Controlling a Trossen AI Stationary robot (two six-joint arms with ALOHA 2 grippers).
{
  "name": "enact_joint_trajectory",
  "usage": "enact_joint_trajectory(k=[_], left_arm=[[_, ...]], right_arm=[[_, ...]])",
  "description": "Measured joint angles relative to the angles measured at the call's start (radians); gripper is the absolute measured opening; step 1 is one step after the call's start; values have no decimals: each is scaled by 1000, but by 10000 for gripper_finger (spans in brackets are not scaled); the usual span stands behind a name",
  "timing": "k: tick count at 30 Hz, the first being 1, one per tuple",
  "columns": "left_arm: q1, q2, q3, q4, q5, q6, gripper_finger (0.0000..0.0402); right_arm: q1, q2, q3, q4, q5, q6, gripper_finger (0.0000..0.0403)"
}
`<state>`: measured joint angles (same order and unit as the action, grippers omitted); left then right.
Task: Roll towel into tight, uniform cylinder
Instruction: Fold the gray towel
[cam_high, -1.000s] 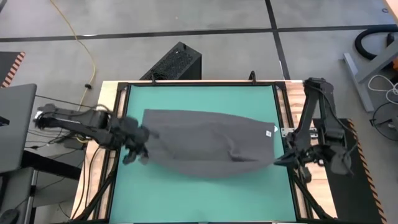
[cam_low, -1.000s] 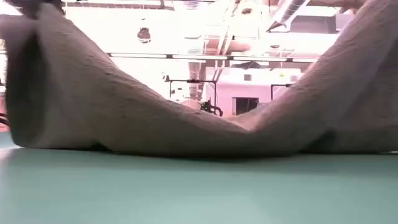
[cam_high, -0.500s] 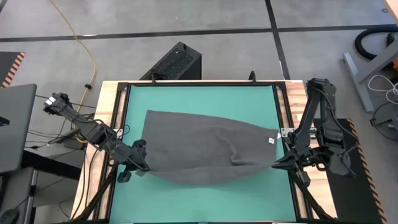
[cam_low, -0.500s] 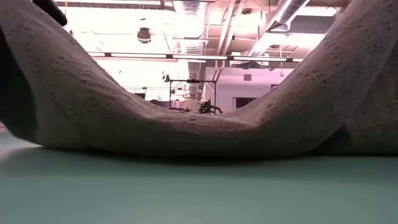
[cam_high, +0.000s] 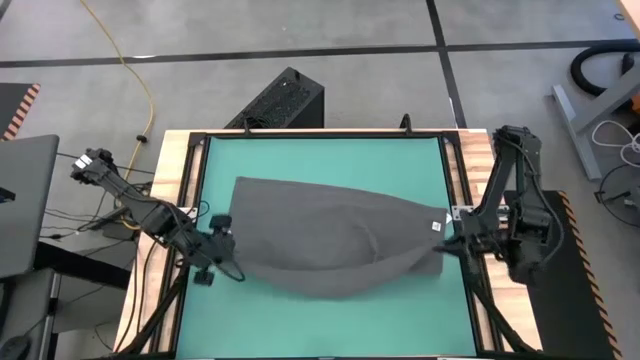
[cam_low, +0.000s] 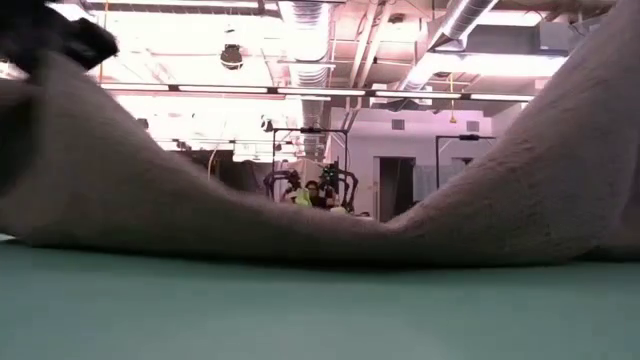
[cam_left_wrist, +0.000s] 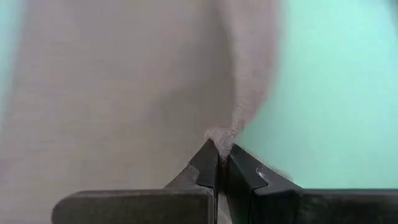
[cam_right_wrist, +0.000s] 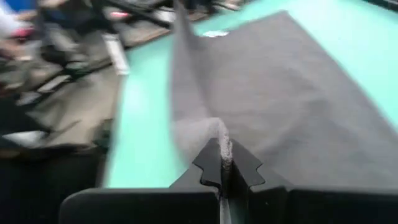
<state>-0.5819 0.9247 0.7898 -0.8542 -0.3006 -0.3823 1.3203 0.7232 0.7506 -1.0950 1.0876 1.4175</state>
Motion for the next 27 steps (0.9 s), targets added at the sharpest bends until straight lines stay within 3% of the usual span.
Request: enact_joint_trajectory(k=[3, 8, 19, 27], left_arm=[[57, -3, 0, -41, -117, 71, 0], [182, -3, 0, -118, -151, 139, 0], [422, -7, 0, -220, -188, 275, 0], [625, -7, 0, -124, -212, 456, 0]], right_arm=[[-63, -26, 0, -149, -106, 112, 21], [-141, -56, 0, -312, -314, 231, 21], [-220, -81, 0, -427, -361, 257, 21], [-302, -81, 0, -476, -374, 261, 21]])
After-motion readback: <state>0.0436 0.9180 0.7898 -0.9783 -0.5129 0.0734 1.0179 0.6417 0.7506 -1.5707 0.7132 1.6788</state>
